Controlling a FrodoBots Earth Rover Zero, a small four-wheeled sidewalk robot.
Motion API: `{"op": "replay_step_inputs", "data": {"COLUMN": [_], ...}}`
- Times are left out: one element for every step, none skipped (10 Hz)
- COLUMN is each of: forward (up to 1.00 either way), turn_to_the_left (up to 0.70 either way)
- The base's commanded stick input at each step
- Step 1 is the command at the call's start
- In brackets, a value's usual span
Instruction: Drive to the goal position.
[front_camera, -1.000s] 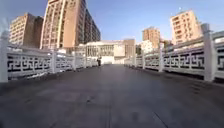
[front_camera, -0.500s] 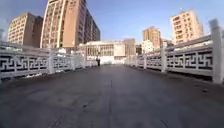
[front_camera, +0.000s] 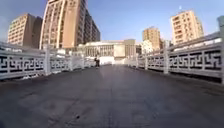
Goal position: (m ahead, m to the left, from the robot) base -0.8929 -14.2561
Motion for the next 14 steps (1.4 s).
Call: {"op": "replay_step_inputs", "data": {"forward": [0.45,0.45,0.45,0.45,0.45,0.45,0.45,0.45,0.45,0.45,0.45,0.45,0.45,0.45], "turn_to_the_left": [0.00,0.00,0.00,0.00,0.00,0.00,0.00,0.00,0.00,0.00,0.00,0.00,0.00,0.00]}}
